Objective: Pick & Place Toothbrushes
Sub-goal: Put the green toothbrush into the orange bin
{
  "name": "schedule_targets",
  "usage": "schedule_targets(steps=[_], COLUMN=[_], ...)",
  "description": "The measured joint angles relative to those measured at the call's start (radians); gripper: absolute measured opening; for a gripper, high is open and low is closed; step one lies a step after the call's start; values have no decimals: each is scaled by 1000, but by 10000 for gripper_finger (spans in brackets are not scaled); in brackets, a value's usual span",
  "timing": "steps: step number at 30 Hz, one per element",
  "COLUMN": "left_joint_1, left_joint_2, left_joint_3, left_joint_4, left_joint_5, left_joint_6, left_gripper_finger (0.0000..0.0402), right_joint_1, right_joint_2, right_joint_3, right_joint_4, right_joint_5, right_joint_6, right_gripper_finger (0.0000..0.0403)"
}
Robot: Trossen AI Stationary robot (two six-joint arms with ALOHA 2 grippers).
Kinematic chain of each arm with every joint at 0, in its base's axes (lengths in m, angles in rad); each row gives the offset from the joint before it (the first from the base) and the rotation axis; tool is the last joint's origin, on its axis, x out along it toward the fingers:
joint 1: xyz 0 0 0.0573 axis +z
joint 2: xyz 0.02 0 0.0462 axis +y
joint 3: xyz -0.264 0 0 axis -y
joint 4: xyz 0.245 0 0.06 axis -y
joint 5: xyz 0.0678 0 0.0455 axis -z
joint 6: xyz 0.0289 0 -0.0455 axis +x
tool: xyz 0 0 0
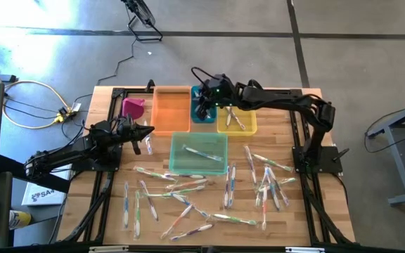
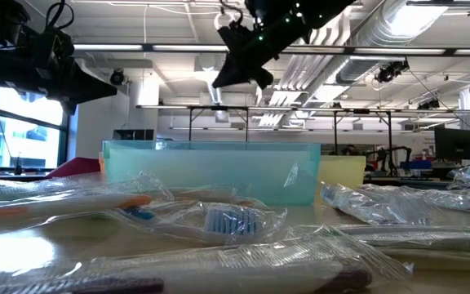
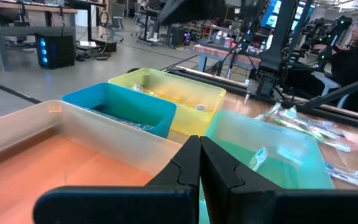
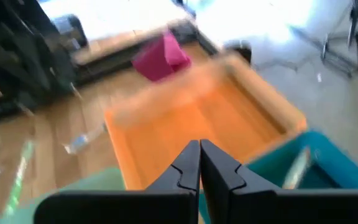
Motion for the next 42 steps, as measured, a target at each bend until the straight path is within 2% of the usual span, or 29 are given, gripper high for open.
schedule_targets(steps=[8,14,22,31,35,42], left_joint_1=[0,0,0,0,0,0], left_joint_2=[0,0,0,0,0,0], left_joint_3=[0,0,-1,-2,-2,-2], left_joint_4=[-7,-9,-9,-9,-9,-9], left_joint_5=[0,0,0,4,4,5], left_joint_6=[0,0,0,0,0,0], left_gripper_finger=[0,0,0,0,0,0], right_joint_1=[43,88,134,162,192,269], right_joint_2=[-22,-22,-38,-219,-335,-509], right_joint_3=[-2,-11,-227,-458,-553,-662], right_joint_4=[28,44,282,328,300,155], right_joint_5=[-11,24,47,68,118,247], right_joint_6=[-8,0,75,160,184,326], right_gripper_finger=[4,4,4,3,4,4])
